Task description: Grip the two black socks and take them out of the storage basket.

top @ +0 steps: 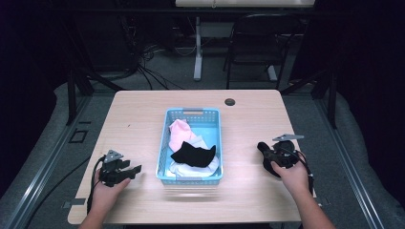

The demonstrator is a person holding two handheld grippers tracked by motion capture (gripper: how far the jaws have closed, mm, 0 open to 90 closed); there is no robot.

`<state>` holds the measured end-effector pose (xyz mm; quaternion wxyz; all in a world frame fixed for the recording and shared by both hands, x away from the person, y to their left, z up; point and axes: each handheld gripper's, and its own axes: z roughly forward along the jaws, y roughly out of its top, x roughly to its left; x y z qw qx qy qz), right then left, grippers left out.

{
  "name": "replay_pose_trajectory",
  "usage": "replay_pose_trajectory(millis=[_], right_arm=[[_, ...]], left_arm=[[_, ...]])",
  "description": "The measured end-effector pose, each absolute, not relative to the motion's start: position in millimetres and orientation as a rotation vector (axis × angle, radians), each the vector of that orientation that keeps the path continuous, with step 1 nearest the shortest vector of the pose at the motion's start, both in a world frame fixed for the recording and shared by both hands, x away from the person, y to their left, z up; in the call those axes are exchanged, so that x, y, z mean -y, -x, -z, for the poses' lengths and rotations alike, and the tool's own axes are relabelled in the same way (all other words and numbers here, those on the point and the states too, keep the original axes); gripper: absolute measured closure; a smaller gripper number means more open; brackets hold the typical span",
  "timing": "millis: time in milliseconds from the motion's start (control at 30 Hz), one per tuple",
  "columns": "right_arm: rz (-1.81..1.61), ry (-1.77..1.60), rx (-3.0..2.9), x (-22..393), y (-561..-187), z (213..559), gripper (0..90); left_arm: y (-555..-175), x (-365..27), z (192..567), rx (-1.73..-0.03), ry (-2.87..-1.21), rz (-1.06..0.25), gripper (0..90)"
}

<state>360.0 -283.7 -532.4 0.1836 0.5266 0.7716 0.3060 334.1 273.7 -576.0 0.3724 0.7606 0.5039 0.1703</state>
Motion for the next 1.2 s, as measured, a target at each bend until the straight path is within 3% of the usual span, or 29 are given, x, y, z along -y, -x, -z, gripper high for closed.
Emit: replay_pose_trajectory(millis=[267, 633, 767, 1200], right_arm=[[-0.826, -1.473, -2.217, 273.5, -360.9, 548.3, 79.5], [-0.837, -1.476, -2.218, 270.2, -362.0, 549.0, 66.0], [-0.853, -1.453, -2.203, 270.5, -361.6, 535.8, 55.8], [-0.927, -1.305, -2.234, 247.0, -362.1, 471.1, 48.2]], left_arm=[[-334.0, -273.8, 575.9, -1.291, -1.948, -0.437, 41.7], [-333.9, -273.9, 575.8, -1.290, -1.947, -0.436, 41.8], [-333.9, -273.6, 576.0, -1.292, -1.948, -0.436, 41.8], [-333.9, -273.4, 576.0, -1.290, -1.949, -0.435, 41.7]])
